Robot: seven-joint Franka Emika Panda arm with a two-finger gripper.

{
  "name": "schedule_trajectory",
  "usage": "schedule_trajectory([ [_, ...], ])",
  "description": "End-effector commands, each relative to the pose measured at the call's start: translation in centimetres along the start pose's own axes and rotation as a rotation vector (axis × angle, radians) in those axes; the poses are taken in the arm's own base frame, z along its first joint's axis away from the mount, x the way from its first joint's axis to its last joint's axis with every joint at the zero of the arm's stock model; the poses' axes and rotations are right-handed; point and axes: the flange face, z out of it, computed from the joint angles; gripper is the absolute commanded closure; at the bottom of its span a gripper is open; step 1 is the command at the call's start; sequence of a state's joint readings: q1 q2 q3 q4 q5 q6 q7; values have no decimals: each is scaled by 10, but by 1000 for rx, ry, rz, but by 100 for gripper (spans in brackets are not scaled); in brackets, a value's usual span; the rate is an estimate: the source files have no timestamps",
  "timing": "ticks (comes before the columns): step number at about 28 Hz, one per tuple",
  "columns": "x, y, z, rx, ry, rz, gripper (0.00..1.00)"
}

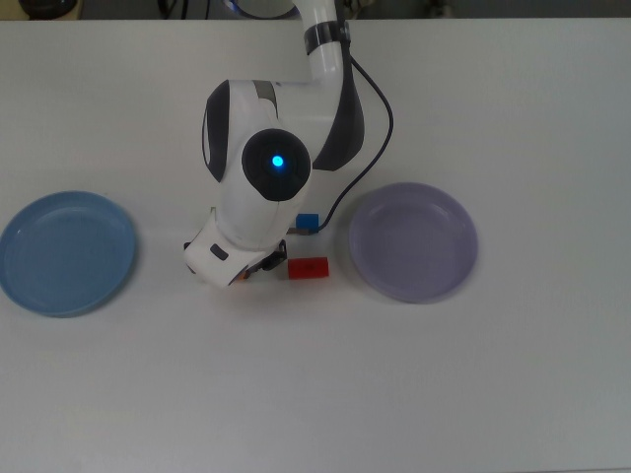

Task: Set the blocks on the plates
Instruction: 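Grasp the orange block with the gripper, then carry the orange block onto the light blue plate and release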

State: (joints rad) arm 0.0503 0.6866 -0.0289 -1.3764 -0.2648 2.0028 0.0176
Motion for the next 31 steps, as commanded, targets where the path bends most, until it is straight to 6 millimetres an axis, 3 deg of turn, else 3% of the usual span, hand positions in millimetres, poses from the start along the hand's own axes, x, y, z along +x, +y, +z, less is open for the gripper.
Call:
schedule_trajectory([
  [1,1,4,-6,-7,30,-3,100],
  [7,-2,26,-48,-18,90,25,100],
  [8,-4,43,-63,-22,114,47,100],
  [10,-8,66,-68,-23,121,77,100],
  [13,-15,96,-64,-26,117,112,100],
  [14,-20,117,-58,-27,109,140,100],
  [22,-46,192,-22,-28,56,230,97],
  [24,-49,199,-13,-25,42,243,88],
  [28,-50,202,-3,-21,29,260,48],
  [31,-49,201,-1,-22,26,260,37],
])
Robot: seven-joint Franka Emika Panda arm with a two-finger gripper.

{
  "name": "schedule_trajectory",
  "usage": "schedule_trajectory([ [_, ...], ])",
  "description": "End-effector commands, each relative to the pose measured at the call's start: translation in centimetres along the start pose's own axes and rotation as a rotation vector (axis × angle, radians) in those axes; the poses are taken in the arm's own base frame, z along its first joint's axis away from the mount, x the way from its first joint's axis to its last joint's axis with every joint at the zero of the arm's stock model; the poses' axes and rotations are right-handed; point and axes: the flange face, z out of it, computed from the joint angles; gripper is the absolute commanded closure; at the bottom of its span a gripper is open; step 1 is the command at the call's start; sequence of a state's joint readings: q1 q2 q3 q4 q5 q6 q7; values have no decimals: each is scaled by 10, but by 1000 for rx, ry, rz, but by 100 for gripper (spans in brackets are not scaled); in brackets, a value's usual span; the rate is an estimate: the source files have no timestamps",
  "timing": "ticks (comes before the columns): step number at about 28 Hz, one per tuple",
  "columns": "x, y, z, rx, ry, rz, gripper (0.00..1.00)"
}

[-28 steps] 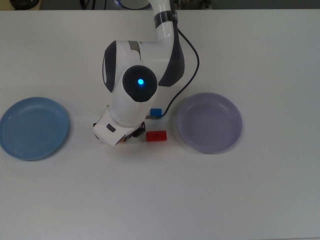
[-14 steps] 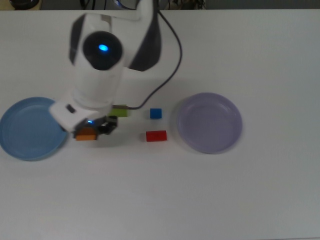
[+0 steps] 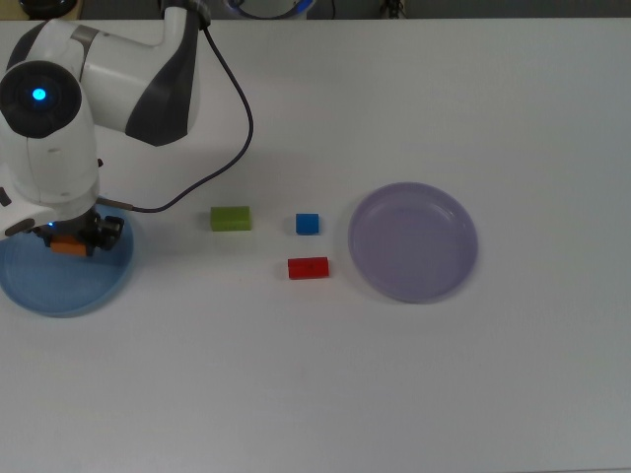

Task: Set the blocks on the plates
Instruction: 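Carry the orange block onto the light blue plate and release, then move the gripper to the green block and grasp it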

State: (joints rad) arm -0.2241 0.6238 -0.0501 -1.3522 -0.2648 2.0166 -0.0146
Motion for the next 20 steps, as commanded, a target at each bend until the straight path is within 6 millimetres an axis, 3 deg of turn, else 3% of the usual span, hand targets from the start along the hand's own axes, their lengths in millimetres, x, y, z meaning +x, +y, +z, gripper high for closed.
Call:
schedule_trajectory([
  [1,0,-14,0,-5,8,-14,26],
  [8,0,-20,-5,2,10,-20,24],
  [12,-3,-23,-27,9,18,-21,22],
  [15,-13,-48,-44,6,-58,-57,1],
  [20,-32,-101,-67,-18,-178,-143,0],
])
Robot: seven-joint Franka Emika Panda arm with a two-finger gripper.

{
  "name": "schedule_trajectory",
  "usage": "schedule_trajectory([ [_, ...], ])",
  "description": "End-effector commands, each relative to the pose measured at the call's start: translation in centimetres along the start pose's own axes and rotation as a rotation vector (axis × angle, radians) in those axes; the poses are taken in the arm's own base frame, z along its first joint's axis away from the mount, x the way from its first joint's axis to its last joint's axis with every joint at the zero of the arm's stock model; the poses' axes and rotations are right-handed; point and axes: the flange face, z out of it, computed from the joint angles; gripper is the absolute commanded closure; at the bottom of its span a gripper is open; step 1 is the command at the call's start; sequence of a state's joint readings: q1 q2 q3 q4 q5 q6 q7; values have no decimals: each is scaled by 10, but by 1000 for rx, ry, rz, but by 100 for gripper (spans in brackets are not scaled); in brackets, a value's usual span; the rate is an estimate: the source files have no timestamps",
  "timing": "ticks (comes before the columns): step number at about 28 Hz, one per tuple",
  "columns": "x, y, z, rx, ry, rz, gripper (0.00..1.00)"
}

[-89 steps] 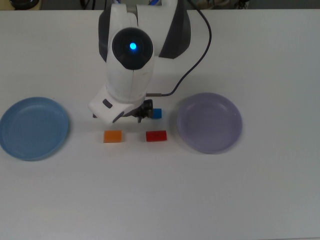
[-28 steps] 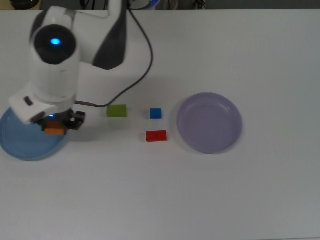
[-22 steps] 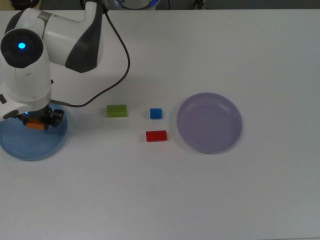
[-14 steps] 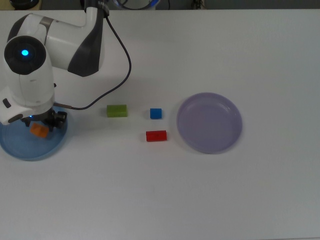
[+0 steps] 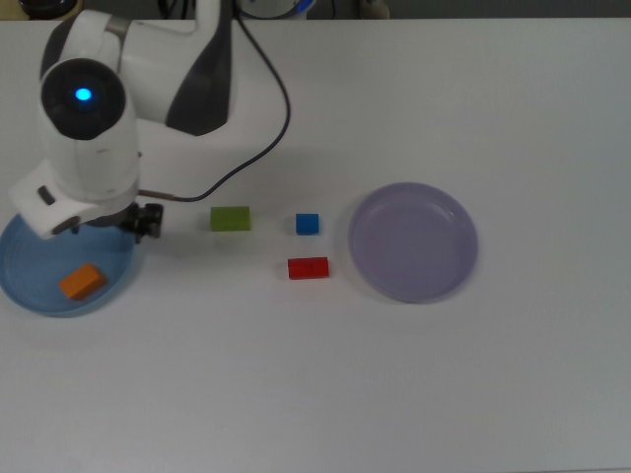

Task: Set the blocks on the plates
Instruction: 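Move the gripper to the green block and grasp it, then carry the green block onto the light blue plate and release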

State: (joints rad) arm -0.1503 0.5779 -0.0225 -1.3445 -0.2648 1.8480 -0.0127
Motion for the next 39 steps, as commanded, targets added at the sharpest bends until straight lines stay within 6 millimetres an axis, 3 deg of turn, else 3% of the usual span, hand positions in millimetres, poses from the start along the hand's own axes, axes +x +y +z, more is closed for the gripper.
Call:
schedule_trajectory([
  [1,-22,-56,-25,-32,-110,-75,0],
  [2,-27,-75,-27,-38,-145,-101,0],
  [9,-38,-129,-14,-57,-215,-184,0],
  [17,-31,-151,29,-67,-250,-214,0],
  [24,-28,-159,48,-81,-254,-230,0],
  [28,-25,-178,53,-86,-234,-256,2],
  [30,-24,-179,54,-90,-222,-261,9],
  [32,-22,-180,58,-94,-215,-266,28],
  [33,-21,-180,59,-96,-213,-266,43],
  [34,-21,-181,60,-98,-215,-270,76],
  [35,-21,-181,60,-97,-215,-269,92],
  [36,-21,-181,60,-96,-215,-267,100],
  [39,-20,-181,54,-93,-206,-263,100],
])
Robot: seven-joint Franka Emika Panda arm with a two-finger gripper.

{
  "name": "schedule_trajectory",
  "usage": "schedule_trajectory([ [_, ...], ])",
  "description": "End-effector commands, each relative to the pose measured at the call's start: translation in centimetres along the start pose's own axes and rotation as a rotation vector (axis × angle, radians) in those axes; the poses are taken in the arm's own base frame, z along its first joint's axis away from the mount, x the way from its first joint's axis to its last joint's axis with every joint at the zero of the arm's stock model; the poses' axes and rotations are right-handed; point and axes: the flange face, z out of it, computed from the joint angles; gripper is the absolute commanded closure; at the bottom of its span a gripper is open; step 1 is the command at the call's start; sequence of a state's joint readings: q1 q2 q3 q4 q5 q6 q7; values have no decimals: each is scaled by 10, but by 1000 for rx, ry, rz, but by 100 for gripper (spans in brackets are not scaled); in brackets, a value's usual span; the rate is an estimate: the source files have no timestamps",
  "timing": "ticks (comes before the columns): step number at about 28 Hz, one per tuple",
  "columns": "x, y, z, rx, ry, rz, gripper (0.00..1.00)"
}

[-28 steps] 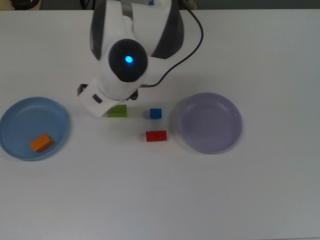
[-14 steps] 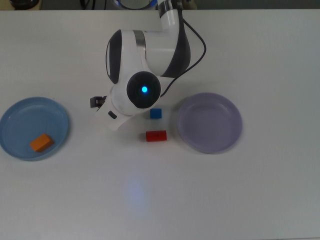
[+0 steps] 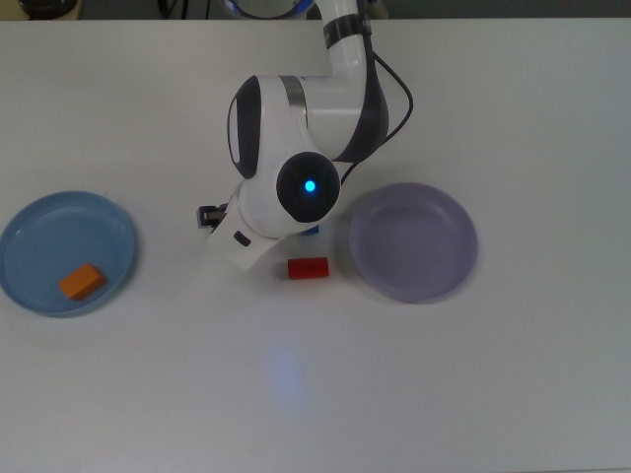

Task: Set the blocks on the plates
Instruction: 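Carry the green block onto the light blue plate and release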

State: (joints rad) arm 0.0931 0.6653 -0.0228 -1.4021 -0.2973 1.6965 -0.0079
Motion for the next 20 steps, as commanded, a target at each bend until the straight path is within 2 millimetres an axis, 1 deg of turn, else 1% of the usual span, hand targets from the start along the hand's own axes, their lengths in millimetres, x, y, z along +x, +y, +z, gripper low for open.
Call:
schedule_trajectory([
  [1,1,0,0,-14,18,10,100],
  [3,-1,1,-7,-9,27,15,100],
  [4,-3,1,-14,-10,36,14,100],
  [5,-7,1,-35,-2,73,15,100],
  [9,-12,-17,-65,12,125,-15,100],
  [10,-14,-26,-74,14,145,-28,100],
  [13,-16,-31,-86,18,168,-36,100],
  [15,-18,-30,-94,18,183,-35,100],
  [17,-19,-16,-95,18,188,-17,100],
  [19,-20,-7,-98,16,196,-9,100],
  [20,-20,3,-100,16,211,4,100],
])
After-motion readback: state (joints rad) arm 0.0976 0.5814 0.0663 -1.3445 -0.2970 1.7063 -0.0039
